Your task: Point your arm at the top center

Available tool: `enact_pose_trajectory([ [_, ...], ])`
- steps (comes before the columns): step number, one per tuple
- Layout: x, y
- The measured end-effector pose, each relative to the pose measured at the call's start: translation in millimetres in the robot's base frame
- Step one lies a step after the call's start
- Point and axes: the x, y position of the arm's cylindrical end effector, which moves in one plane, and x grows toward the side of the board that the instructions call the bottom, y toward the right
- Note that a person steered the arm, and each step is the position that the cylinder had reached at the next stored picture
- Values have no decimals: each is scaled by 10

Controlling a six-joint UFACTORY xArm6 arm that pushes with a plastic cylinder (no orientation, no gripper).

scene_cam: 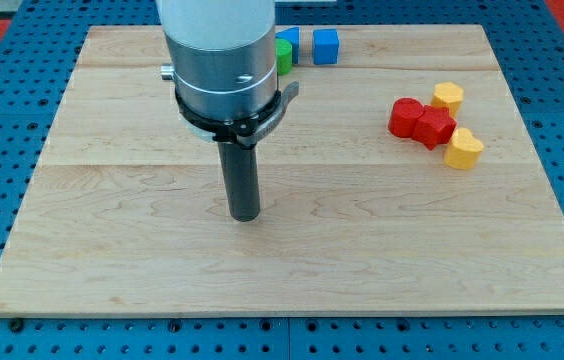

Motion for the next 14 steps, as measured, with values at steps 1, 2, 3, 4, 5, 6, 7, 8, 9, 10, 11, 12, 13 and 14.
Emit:
enact_pose_trajectory([
  [1,-4,28],
  [2,-167,24],
  [3,-591,-528],
  [4,-743,-1002],
  [5,-860,-1117],
  [6,-882,-1124],
  [7,-1062,-1159],
  [8,-1194,-1184],
  [9,-1323,-1194],
  [10,-1493,-1219],
  [11,-1482,-1064],
  [12,-1547,-317],
  [13,-1945,1155],
  [14,-2604,2129],
])
